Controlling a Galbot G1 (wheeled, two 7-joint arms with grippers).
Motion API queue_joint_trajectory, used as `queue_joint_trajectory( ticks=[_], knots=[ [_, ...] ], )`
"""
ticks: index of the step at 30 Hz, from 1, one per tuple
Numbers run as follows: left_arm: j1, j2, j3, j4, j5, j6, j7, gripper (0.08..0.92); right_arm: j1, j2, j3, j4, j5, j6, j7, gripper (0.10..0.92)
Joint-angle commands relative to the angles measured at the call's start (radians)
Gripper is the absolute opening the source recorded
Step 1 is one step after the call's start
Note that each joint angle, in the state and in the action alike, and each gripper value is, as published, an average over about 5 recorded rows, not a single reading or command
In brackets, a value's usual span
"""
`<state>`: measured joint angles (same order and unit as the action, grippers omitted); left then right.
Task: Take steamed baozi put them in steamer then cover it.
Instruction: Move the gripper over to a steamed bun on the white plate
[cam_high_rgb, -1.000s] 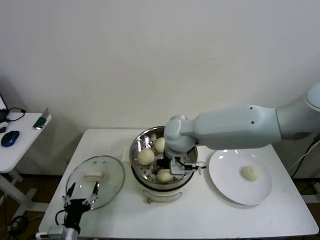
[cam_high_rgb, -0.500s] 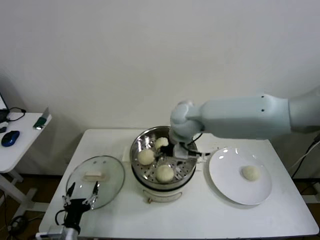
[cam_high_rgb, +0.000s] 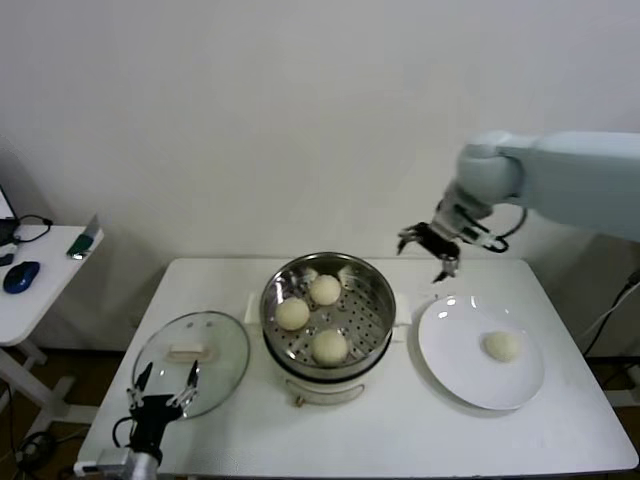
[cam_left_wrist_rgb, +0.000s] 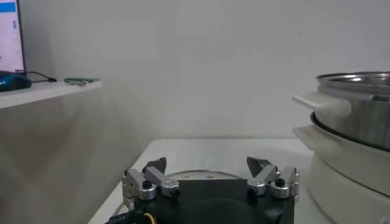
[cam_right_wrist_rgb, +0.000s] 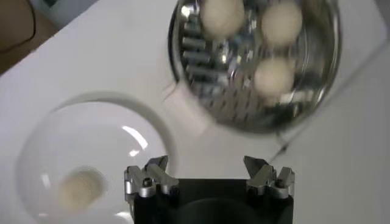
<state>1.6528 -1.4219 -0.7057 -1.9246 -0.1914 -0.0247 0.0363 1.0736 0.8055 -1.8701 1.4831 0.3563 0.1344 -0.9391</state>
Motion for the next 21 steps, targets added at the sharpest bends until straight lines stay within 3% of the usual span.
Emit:
queue_joint_trajectory(
  ticks=[1,9,21],
  knots=[
    [-0.003,-0.002,0.001,0.002,-0.001,0.003,0.001,0.823,-0.019,-0.295,-0.126,-0.052,-0.005,-0.224,-0.024,0.823],
    [0.001,0.000,-0.010,0.012,-0.003,0.002,0.001,0.823,-0.362,-0.369,0.114,-0.147,-0.128,-0.271,-0.019,0.823],
    [0.011,-0.007,-0.022,0.017,-0.002,-0.001,-0.001,0.823,-0.722,-0.290,0.444,-0.323,-0.185,-0.253,-0.017,0.823]
  ],
)
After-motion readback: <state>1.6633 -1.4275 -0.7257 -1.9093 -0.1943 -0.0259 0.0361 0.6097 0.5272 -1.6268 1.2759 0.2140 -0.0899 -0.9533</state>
